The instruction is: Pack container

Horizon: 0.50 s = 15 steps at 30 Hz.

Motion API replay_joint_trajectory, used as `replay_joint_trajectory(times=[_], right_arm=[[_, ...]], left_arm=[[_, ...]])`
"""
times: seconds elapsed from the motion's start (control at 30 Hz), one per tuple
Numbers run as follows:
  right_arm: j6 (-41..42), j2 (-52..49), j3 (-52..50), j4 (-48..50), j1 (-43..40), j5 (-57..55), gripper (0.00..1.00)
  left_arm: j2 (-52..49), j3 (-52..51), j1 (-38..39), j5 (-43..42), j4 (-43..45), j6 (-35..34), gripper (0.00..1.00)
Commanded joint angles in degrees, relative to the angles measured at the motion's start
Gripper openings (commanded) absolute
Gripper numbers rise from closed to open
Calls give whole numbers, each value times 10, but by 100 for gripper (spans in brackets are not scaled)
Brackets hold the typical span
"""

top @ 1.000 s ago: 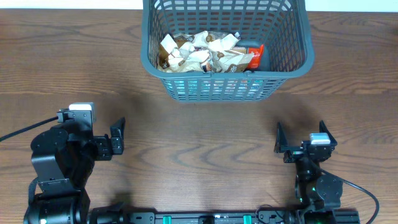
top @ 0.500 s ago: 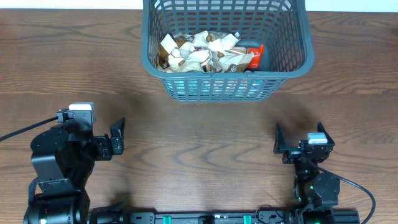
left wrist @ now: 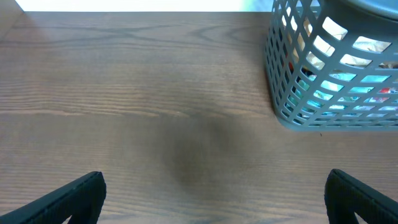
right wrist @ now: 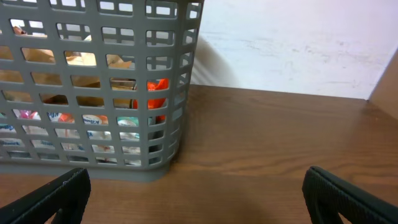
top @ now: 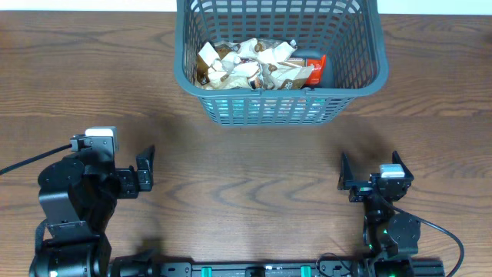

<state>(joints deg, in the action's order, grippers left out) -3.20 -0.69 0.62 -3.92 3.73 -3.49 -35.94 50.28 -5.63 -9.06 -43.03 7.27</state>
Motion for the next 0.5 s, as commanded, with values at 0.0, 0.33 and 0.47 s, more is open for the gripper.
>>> replay_joint_trajectory(times=[0.0, 0.33, 0.47], right_arm=[[-7, 3, -3, 0, 7, 1, 99], [-7, 3, -3, 0, 7, 1, 99], [-7, 3, -3, 0, 7, 1, 99]], left_arm=[[0, -2, 0, -4, 2, -7, 99], [39, -2, 0, -4, -17, 6, 99], [96, -12, 16, -6, -35, 3, 99]])
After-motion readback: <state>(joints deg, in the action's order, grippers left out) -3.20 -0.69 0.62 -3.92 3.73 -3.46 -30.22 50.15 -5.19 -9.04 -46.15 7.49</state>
